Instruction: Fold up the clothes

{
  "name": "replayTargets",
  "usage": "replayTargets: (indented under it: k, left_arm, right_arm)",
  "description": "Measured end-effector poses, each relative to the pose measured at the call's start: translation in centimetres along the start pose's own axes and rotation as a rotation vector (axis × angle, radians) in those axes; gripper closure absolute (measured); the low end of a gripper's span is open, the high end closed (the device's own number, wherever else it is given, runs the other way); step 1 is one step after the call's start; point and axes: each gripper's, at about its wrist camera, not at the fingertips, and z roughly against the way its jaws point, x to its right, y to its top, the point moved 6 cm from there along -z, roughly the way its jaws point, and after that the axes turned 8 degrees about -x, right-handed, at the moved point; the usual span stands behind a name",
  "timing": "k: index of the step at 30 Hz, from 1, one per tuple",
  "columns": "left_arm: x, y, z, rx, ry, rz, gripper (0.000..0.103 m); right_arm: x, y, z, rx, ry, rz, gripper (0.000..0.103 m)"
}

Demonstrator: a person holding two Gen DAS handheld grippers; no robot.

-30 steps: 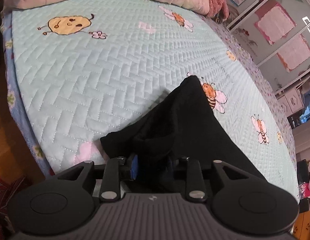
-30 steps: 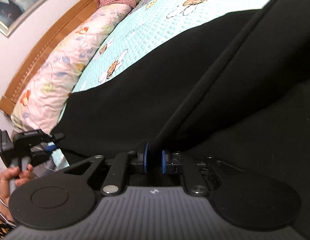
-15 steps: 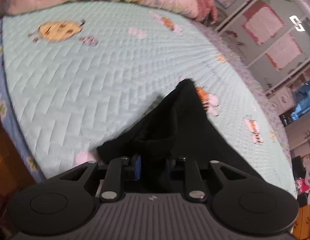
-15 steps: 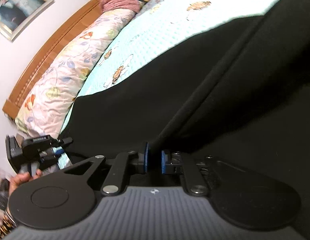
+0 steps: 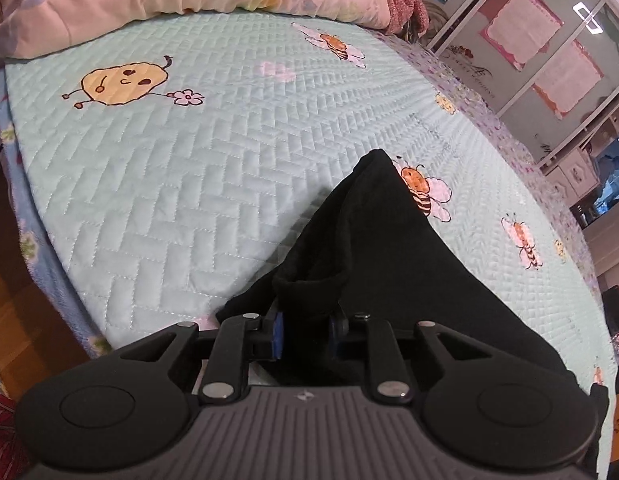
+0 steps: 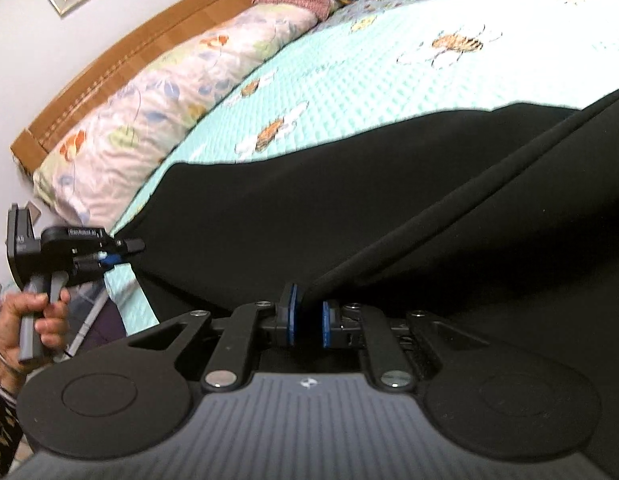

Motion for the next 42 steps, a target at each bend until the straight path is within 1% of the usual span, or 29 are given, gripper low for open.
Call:
replayTargets:
  k: [3,7,10,13,17,21,24,26,27,30,33,34,35,37,38,40,42]
  left_arm:
    - [0.1,0.1,0.6,0.005,-0.011,0.015,0.081]
    - [-0.1,0.4,1.0,0.003,-0.020,0.020,0.081]
    - [0.3,0.1,0.1,-0.012,0.038,-0.024,0.081]
    - [0.6,-0.2,-0.2,-0.005,0.077,-0.034,0.080]
    - [0.3,-0.2,0.3,0.008,0.071,0.015,0.078]
    - [0.8,-0.2,1.7,0.047,0.073,0.058,0.077]
    - [1.3,0.2,3.1,0.081,0.073,0.087,0.074]
    - [1.5,0.5,3.8,0.096,0.076,0.110,0.070]
    - [1.4,0.7,3.9,0.095,0.090,0.128,0.066]
    - [0.5,1.1,4.3,0.101,0.159,0.179,0.065]
    - [-0.4,1.6,4.8,0.111,0.234,0.224,0.065]
    - [-0.1,1.6,5.3,0.120,0.231,0.214,0.065]
    - [0.4,1.5,5.8,0.129,0.227,0.201,0.065]
    - [2.5,1.2,6.5,0.138,0.212,0.112,0.065]
    - [3.7,1.0,6.8,0.141,0.203,0.066,0.065]
    - [7.0,-0.2,6.4,0.115,0.163,-0.048,0.065]
    - [10.6,-1.9,5.5,0.078,0.112,-0.153,0.065]
  right_arm:
    - [0.2,-0.4,-0.3,-0.007,0.005,-0.004,0.089]
    - [-0.6,-0.1,0.4,0.015,0.051,0.005,0.089]
    - [-0.6,-0.2,-0.2,-0.005,0.051,0.013,0.089]
    - [0.1,-1.0,-1.6,-0.041,0.029,0.010,0.089]
    - [0.5,-1.8,-2.1,-0.034,0.025,0.006,0.090]
    - [-0.1,-1.9,-2.2,-0.029,-0.013,0.039,0.089]
    - [0.1,-2.1,-2.1,-0.017,-0.014,0.019,0.088]
    - [0.2,-2.3,-1.9,-0.010,-0.010,0.006,0.088]
    - [0.3,-2.3,-1.9,-0.010,-0.006,0.001,0.087]
    - [0.5,-2.2,-1.8,-0.012,0.012,-0.015,0.082]
    - [0.2,-2.2,-1.6,-0.016,0.030,-0.010,0.072]
    - [0.1,-2.2,-1.5,-0.018,0.036,-0.011,0.063]
    - [-0.2,-2.2,-1.3,-0.020,0.050,-0.013,0.052]
    - [-0.9,-2.4,-0.7,-0.021,0.075,-0.009,0.041]
    - [-1.1,-2.5,-0.2,-0.017,0.084,-0.002,0.041]
    - [-1.5,-2.8,1.0,-0.006,0.102,0.013,0.041]
    - [-1.0,-3.2,2.8,0.008,0.126,0.016,0.041]
